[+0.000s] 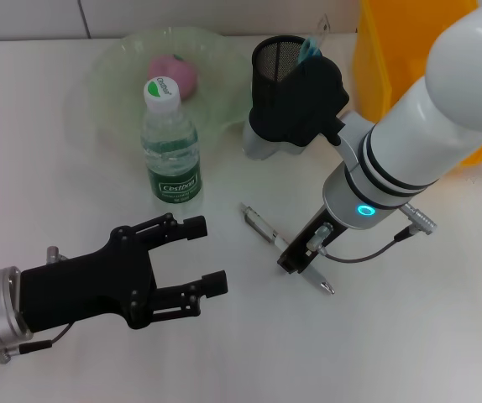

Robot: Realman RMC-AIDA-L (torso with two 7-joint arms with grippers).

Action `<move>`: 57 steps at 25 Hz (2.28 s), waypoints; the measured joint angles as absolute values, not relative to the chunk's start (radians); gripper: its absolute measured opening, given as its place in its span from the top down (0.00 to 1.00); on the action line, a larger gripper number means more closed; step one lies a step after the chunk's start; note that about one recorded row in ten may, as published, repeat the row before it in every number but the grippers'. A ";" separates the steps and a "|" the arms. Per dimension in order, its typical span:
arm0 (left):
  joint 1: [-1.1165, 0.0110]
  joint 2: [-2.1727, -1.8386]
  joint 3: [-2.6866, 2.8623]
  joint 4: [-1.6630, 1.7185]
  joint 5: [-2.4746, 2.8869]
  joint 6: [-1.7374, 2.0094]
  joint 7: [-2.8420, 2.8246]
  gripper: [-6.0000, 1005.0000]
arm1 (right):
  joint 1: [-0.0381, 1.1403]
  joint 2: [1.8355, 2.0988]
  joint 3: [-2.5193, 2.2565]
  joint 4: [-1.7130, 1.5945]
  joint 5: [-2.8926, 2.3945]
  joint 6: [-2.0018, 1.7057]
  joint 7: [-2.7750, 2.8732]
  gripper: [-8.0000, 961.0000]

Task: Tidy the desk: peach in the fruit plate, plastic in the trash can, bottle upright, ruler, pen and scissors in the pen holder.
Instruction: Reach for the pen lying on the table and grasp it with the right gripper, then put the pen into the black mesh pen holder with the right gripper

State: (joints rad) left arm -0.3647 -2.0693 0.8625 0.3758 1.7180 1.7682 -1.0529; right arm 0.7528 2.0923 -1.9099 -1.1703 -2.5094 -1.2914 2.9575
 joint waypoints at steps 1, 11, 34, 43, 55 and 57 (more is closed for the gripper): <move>-0.365 -2.069 0.862 0.376 1.718 1.768 -1.053 0.17 | 0.753 2.092 -1.910 -1.170 -2.509 -1.291 2.957 0.68; -0.367 -2.069 0.862 0.376 1.718 1.766 -1.051 0.17 | 0.771 2.092 -1.910 -1.152 -2.509 -1.296 2.957 0.68; -0.367 -2.069 0.862 0.376 1.718 1.758 -1.049 0.17 | 0.793 2.092 -1.914 -1.129 -2.510 -1.299 2.957 0.68; -0.367 -2.069 0.862 0.376 1.718 1.758 -1.049 0.17 | 0.801 2.092 -1.920 -1.116 -2.510 -1.299 2.957 0.75; -0.365 -2.069 0.862 0.374 1.718 1.758 -1.049 0.17 | 0.789 2.092 -1.919 -1.144 -2.509 -1.300 2.957 0.87; -0.365 -2.069 0.862 0.374 1.718 1.758 -1.049 0.17 | 0.784 2.092 -1.917 -1.150 -2.509 -1.300 2.957 0.87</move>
